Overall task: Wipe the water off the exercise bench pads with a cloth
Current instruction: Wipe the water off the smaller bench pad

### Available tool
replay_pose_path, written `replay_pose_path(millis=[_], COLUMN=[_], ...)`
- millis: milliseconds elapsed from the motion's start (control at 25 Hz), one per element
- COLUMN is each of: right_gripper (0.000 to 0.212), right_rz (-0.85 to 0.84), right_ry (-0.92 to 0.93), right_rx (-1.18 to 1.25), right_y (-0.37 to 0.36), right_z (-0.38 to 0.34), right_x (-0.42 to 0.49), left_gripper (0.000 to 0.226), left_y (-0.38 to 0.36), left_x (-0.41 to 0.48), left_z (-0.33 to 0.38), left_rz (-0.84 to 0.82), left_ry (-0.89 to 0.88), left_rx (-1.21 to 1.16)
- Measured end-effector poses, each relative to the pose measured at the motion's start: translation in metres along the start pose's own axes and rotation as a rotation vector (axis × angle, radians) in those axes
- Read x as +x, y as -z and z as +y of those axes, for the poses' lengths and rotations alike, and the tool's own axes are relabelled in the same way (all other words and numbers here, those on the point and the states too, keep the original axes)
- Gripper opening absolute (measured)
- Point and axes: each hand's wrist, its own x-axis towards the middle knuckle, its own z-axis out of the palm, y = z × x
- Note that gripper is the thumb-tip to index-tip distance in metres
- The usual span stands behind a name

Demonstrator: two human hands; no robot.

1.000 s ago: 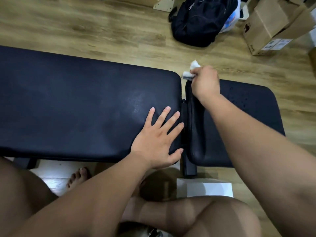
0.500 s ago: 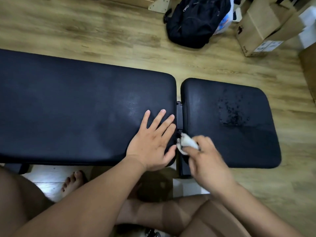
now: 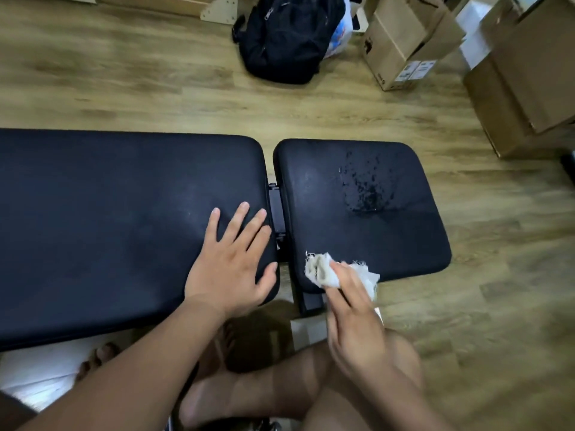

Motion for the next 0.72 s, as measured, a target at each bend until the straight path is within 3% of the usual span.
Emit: replay_pose_path(millis=[120,400,600,720], right_gripper=[0.051,0.043,0.045,0.047], right_rz=[0.054,-0.041,-0.006,0.045], right_ry=[0.029,-0.153,-0.366,-0.171], right_rx=[-0.014,-0.474,-0.247,-0.222], right_y=[-0.006,0.031,0.027,0.000], right_z=[0.010,0.026,0.008,-0.019], right_x=[0.060,0.243,0.273,0.248], left_gripper=[0.067,0.065,0.065,0.066], left_y=[0.001,0.002,0.003,0.002], left_x=[0.000,0.000,0.002,0.000], left_z=[0.002,0.000,0.000,0.000], left_rz=[0.014,0.024,0.021,0.013], left_ry=[-0.006,-0.018,-0.023,-0.018], left_rx=[0.008,0.005,0.009,0.007])
